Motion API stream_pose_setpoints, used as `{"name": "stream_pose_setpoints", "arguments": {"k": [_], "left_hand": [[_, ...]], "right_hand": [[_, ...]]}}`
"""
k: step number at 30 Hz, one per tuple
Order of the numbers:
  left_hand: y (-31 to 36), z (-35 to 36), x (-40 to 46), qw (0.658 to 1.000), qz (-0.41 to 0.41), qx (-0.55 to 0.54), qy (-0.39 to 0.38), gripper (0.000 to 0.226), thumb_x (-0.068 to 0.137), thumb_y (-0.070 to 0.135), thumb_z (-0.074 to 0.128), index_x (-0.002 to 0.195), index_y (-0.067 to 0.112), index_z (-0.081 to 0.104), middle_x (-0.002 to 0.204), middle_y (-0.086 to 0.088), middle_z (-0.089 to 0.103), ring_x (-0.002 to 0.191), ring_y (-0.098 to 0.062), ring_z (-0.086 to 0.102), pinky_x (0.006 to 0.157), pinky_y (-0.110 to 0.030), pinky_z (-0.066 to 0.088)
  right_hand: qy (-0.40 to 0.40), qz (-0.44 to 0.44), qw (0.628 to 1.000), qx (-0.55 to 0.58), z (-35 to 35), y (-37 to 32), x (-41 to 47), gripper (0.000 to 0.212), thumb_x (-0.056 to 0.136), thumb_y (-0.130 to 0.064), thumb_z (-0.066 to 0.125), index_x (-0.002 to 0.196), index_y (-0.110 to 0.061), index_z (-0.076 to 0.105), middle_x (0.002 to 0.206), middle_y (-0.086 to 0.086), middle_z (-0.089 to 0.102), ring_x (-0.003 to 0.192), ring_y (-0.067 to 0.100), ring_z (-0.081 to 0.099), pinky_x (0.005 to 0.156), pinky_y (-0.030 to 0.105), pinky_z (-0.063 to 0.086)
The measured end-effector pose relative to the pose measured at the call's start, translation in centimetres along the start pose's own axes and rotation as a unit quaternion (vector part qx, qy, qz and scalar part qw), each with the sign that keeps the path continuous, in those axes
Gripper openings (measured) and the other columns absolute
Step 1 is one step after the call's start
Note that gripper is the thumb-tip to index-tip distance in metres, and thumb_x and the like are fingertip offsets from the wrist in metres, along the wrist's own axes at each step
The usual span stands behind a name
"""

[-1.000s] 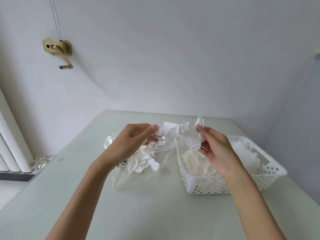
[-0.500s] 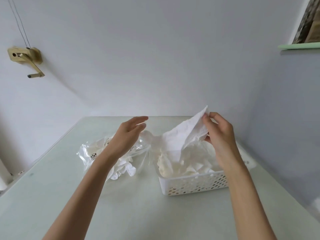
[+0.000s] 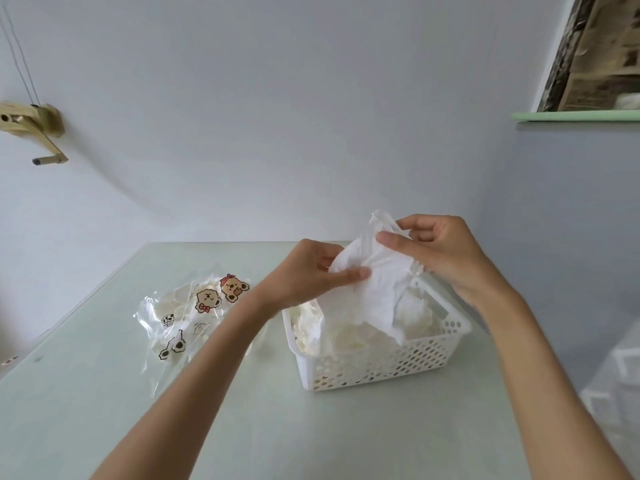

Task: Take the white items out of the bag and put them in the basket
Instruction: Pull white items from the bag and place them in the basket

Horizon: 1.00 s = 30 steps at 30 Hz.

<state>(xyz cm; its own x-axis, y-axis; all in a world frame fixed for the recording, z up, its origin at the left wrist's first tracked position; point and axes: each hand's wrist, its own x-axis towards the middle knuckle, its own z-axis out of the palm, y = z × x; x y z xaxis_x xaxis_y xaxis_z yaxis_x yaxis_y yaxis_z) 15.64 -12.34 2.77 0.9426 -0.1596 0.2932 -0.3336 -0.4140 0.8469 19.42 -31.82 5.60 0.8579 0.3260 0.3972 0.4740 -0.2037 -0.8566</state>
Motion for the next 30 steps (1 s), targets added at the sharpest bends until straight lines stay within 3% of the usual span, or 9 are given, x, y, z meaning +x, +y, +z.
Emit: {"name": "stream_pose_setpoints", "arguments": {"k": [3, 7, 10, 13, 16, 20, 23, 27, 30], "left_hand": [[0.3, -1.0, -0.3, 1.0, -0.012, 0.005, -0.006, 0.025, 0.09, 0.031, 0.065, 0.084, 0.009, 0.074, 0.08, -0.008, 0.073, 0.068, -0.013, 0.064, 0.063, -0.021, 0.05], [0.6, -1.3, -0.4, 0.999, -0.014, -0.005, -0.034, 0.034, 0.093, 0.035, 0.059, 0.091, 0.005, 0.074, 0.086, -0.013, 0.074, 0.075, -0.022, 0.063, 0.074, -0.033, 0.051], [0.5, -0.5, -0.4, 0.999, -0.012, -0.005, -0.04, 0.035, 0.092, 0.038, 0.062, 0.09, 0.005, 0.074, 0.086, -0.019, 0.069, 0.074, -0.025, 0.057, 0.072, -0.043, 0.049], [0.6, 0.3, -0.4, 1.0, -0.004, -0.01, 0.008, 0.03, 0.089, 0.036, 0.066, 0.087, 0.008, 0.077, 0.087, -0.019, 0.073, 0.076, -0.021, 0.066, 0.08, -0.044, 0.054], [1.1, 0.5, -0.7, 0.996, 0.028, -0.043, 0.073, 0.028, 0.094, 0.032, 0.059, 0.084, 0.011, 0.076, 0.075, 0.001, 0.074, 0.068, -0.007, 0.065, 0.067, -0.021, 0.05], [1.9, 0.0, -0.7, 0.985, 0.03, -0.088, 0.145, 0.03, 0.1, 0.03, 0.049, 0.089, 0.011, 0.07, 0.077, -0.004, 0.068, 0.064, -0.015, 0.055, 0.054, -0.02, 0.042], [2.7, -0.4, -0.8, 0.973, 0.037, -0.085, 0.213, 0.031, 0.101, 0.023, 0.045, 0.081, 0.009, 0.064, 0.073, -0.003, 0.064, 0.061, -0.01, 0.054, 0.05, -0.014, 0.037], [3.2, -1.4, -1.0, 0.942, 0.06, -0.042, 0.327, 0.034, 0.097, 0.025, 0.047, 0.065, 0.02, 0.056, 0.052, 0.011, 0.054, 0.05, -0.007, 0.05, 0.049, -0.016, 0.039], [1.4, -2.4, 0.5, 0.955, 0.029, 0.044, 0.292, 0.029, 0.094, 0.035, 0.051, 0.071, 0.023, 0.063, 0.049, 0.011, 0.056, 0.051, -0.01, 0.053, 0.052, -0.022, 0.04]], "right_hand": [[-0.069, 0.037, 0.995, -0.059, -2.4, -1.2, 0.0, 0.028, 0.059, -0.043, 0.077, 0.079, -0.023, 0.077, 0.07, 0.014, 0.065, 0.065, 0.016, 0.049, 0.053, 0.016, 0.037], [-0.083, 0.077, 0.992, -0.049, -4.2, -1.3, 0.5, 0.032, 0.064, -0.043, 0.072, 0.084, -0.019, 0.077, 0.085, 0.006, 0.073, 0.083, 0.013, 0.063, 0.086, 0.022, 0.048], [-0.08, 0.098, 0.991, 0.044, -3.8, -0.8, 0.8, 0.021, 0.077, -0.035, 0.066, 0.086, -0.016, 0.07, 0.086, -0.002, 0.07, 0.088, 0.012, 0.064, 0.095, 0.03, 0.045], [0.008, 0.084, 0.992, 0.097, -2.3, -0.3, 1.1, 0.016, 0.094, -0.026, 0.057, 0.085, -0.014, 0.063, 0.079, 0.001, 0.062, 0.079, 0.015, 0.059, 0.086, 0.031, 0.046], [0.161, 0.059, 0.979, 0.106, -1.3, -0.2, 1.5, 0.018, 0.094, -0.024, 0.054, 0.081, -0.013, 0.056, 0.079, 0.008, 0.05, 0.076, 0.018, 0.049, 0.074, 0.03, 0.041], [0.259, -0.034, 0.964, 0.038, -0.1, -0.9, 1.2, 0.023, 0.096, -0.023, 0.052, 0.076, -0.013, 0.054, 0.062, 0.0, 0.04, 0.052, 0.005, 0.036, 0.051, 0.016, 0.032], [0.26, -0.092, 0.961, 0.004, 1.3, -1.5, 0.5, 0.019, 0.097, -0.025, 0.052, 0.085, -0.011, 0.058, 0.056, -0.003, 0.035, 0.048, 0.007, 0.032, 0.047, 0.02, 0.029], [0.215, -0.087, 0.972, 0.029, 2.4, -1.9, 0.3, 0.018, 0.098, -0.024, 0.052, 0.092, -0.009, 0.06, 0.05, -0.002, 0.038, 0.037, 0.004, 0.038, 0.04, 0.015, 0.037], [0.174, -0.042, 0.984, 0.02, 1.9, 0.6, 0.9, 0.018, 0.097, -0.023, 0.052, 0.091, -0.009, 0.061, 0.055, 0.005, 0.045, 0.037, 0.003, 0.046, 0.041, 0.015, 0.041]]}}
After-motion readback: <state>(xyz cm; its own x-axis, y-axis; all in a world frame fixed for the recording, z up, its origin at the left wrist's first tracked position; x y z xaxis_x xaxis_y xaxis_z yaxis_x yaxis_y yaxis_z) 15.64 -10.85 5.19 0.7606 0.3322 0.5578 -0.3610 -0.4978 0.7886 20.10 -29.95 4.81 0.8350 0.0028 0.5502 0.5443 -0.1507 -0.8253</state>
